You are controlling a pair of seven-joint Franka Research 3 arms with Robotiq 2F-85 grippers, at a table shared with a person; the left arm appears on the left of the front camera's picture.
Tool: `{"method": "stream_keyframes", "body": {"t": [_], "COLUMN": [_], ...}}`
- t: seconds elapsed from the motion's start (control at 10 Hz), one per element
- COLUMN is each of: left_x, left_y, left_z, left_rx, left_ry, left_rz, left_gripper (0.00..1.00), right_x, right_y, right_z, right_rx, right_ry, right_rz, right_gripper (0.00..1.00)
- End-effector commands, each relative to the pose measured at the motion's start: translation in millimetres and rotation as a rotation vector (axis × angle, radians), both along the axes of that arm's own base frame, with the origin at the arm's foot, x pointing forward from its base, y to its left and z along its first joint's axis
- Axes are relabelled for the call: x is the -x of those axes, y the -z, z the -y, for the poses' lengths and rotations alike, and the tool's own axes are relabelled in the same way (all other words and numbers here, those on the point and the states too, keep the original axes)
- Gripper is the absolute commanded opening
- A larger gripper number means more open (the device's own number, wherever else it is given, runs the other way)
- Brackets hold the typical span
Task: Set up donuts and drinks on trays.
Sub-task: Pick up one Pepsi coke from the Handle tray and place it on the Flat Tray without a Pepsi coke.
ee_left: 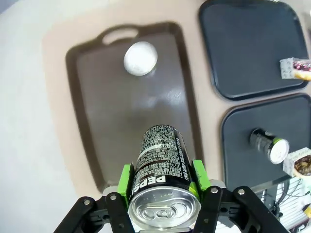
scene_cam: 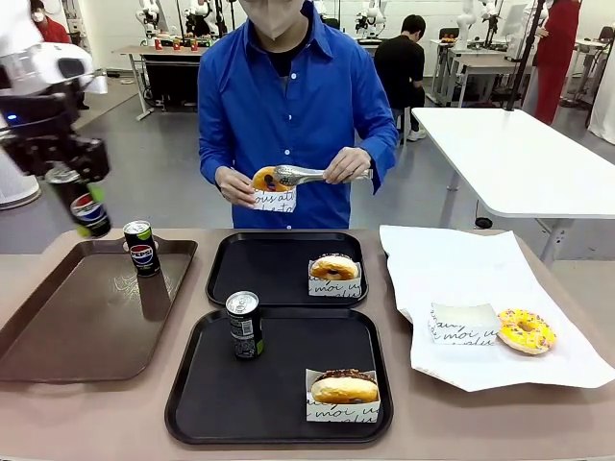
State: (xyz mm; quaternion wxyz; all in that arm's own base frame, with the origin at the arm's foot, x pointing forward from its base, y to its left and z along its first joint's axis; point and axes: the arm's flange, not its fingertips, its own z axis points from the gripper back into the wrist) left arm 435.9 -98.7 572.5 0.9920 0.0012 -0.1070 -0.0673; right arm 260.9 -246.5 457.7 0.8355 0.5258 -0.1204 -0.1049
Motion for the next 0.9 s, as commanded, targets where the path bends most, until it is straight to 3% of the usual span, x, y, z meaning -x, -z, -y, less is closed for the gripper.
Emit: {"method": "stream_keyframes", "body": {"t": [0.0, 0.4, 0.6, 0.7, 0.8], "left_x": [-35, -88, -93, -96, -85], "left_y": [0, 42, 67, 81, 76], "left_z": [25, 102, 118, 122, 107], "left_rx": [0.009, 0.039, 0.054, 0.047, 0.047], "left_ry": [0.005, 0.133, 0.165, 0.186, 0.213], "left_rz": [0.007, -0.041, -0.075, -0.126, -0.185], "left_gripper": [0.59, 0.59, 0.59, 0.59, 0.59], "right_x": [2, 2, 2, 2, 2], "right_y": [1, 1, 1, 1, 1], "right_z": [1, 1, 1, 1, 1], "right_rx": [-0.001, -0.001, -0.001, -0.001, -0.001], "right_ry": [-0.012, -0.012, -0.012, -0.012, -0.012], "right_rz": [0.002, 0.002, 0.002, 0.002, 0.002], "right_gripper": [1.0, 1.0, 1.0, 1.0, 1.0]}}
